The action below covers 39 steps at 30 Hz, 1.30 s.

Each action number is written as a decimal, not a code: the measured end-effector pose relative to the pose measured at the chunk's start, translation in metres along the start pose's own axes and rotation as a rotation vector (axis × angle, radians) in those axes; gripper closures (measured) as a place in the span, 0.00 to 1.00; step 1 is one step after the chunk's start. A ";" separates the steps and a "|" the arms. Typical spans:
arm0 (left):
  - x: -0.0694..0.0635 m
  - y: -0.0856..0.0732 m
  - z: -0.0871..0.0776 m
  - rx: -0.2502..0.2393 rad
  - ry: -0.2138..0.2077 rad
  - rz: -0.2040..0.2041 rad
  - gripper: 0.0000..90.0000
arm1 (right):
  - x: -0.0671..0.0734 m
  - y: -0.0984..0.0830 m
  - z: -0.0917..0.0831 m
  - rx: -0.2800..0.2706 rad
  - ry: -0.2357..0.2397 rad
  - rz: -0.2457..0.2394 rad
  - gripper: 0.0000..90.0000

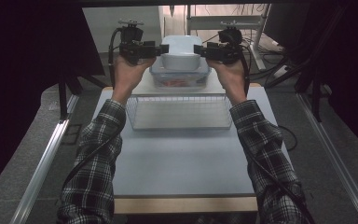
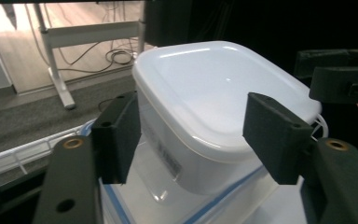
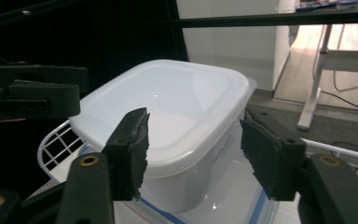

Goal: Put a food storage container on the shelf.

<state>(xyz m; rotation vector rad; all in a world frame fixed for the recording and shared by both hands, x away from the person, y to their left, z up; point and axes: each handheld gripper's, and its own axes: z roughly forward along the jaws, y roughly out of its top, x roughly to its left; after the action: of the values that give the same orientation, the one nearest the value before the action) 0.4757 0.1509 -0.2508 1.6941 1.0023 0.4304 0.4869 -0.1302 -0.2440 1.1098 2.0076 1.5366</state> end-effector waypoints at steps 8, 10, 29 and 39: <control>-0.009 -0.012 -0.007 0.019 -0.060 0.059 0.21 | 0.004 -0.006 -0.004 0.042 0.063 -0.049 0.28; -0.011 -0.017 -0.008 0.028 -0.065 0.065 0.17 | 0.005 -0.011 -0.004 0.060 0.072 -0.063 0.23; -0.028 -0.074 -0.015 0.111 -0.084 0.174 0.06 | 0.009 -0.065 -0.015 0.107 0.135 -0.153 0.06; -0.039 -0.109 -0.020 0.127 -0.126 0.203 0.05 | 0.014 -0.094 -0.026 0.131 0.167 -0.190 0.04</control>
<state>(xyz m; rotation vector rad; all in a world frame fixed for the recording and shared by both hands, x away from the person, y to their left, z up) 0.3954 0.1406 -0.3354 1.9216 0.7828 0.3920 0.4264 -0.1441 -0.3208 0.8314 2.2805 1.4604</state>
